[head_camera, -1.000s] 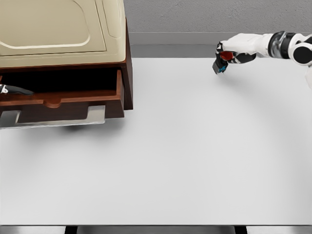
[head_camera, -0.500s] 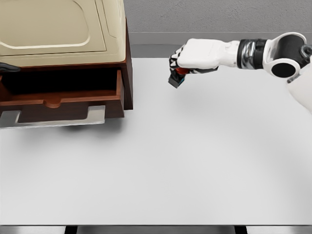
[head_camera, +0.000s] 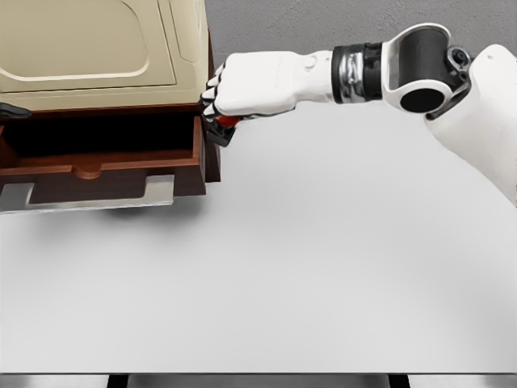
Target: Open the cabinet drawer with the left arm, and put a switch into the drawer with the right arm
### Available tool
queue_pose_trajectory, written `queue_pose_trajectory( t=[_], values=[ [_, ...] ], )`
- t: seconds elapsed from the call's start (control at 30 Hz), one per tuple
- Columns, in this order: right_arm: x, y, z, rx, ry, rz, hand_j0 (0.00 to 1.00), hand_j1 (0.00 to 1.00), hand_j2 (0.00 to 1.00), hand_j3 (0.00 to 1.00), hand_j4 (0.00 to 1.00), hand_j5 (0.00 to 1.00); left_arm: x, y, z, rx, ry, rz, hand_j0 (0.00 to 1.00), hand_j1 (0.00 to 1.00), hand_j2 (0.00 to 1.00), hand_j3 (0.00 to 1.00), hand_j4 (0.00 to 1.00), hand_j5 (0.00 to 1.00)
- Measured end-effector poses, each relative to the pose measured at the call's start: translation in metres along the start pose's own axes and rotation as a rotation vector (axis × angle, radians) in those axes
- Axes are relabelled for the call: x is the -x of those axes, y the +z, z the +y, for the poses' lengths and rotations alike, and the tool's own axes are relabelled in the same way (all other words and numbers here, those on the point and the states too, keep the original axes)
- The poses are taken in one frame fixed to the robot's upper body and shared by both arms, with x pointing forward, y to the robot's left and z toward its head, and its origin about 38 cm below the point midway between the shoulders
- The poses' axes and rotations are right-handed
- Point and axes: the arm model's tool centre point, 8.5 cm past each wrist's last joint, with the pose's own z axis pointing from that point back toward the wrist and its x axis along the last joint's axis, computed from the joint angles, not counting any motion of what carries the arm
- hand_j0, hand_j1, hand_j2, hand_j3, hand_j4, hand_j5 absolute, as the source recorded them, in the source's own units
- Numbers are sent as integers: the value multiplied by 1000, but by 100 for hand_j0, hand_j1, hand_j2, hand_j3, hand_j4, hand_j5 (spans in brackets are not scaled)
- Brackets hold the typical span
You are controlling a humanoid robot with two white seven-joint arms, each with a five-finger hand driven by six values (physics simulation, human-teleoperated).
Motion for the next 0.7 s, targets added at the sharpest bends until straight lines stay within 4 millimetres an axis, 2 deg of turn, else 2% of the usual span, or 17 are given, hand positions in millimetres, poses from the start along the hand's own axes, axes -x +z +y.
queue_pose_trajectory(
  t=[0.13, 0.33, 0.53, 0.7],
  values=[
    [-2, -10, -19, 19, 33, -21, 41, 41, 41, 41, 41, 41, 0, 0, 0, 0, 0, 1, 100, 100, 100, 100, 100, 100],
    [-10, -31, -37, 33, 62, -64, 41, 41, 41, 41, 41, 41, 1, 0, 0, 1, -2, 1, 100, 100, 100, 100, 100, 100],
    [-19, -60, -41, 22, 56, -115, 40, 40, 40, 40, 40, 40, 1, 0, -1, 2, 0, 1, 100, 100, 100, 100, 100, 100],
    [-4, -82, -36, -10, -2, -94, 38, 38, 38, 38, 38, 38, 1, -1, -1, 4, 0, 2, 100, 100, 100, 100, 100, 100]
  ],
)
